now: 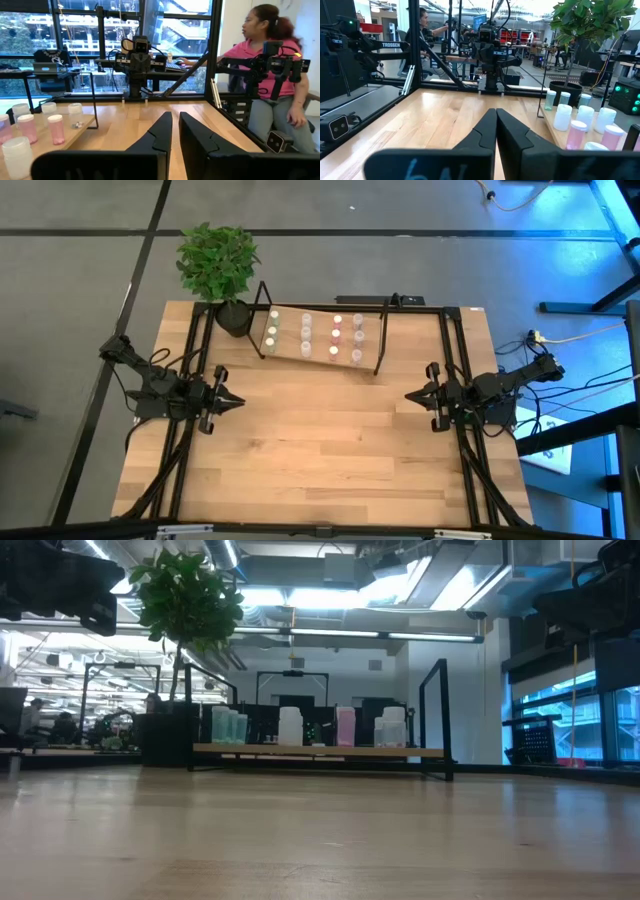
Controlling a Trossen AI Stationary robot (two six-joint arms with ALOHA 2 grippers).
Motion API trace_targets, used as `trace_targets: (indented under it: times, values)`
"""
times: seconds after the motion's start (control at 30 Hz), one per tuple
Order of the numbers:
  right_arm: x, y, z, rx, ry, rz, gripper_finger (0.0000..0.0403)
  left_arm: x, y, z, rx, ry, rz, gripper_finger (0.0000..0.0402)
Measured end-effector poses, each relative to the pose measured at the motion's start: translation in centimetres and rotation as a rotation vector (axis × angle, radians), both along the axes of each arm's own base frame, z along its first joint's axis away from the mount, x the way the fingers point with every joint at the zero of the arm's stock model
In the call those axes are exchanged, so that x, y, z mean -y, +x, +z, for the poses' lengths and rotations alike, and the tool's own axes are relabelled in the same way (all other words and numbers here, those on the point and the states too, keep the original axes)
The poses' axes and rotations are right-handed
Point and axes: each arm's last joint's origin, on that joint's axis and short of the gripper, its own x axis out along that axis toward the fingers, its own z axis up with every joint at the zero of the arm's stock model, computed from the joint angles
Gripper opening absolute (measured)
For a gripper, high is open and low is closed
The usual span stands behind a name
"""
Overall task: Pick and place medicine bottles onto shelf by color
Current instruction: Return to Home Position
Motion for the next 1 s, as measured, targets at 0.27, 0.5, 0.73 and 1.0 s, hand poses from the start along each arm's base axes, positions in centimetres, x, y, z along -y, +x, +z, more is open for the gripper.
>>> trace_targets:
  times: [0.27,0.5,0.73,1.0]
  values:
    - [0.00,0.00,0.00,0.000,0.000,0.000,0.0014,0.00,0.00,0.00,0.000,0.000,0.000,0.0035]
    - [0.00,0.00,0.00,0.000,0.000,0.000,0.0014,0.00,0.00,0.00,0.000,0.000,0.000,0.0027]
    - [0.00,0.00,0.00,0.000,0.000,0.000,0.0014,0.00,0.00,0.00,0.000,0.000,0.000,0.0015]
    - [0.00,0.00,0.00,0.000,0.000,0.000,0.0014,0.00,0.00,0.00,0.000,0.000,0.000,0.0004]
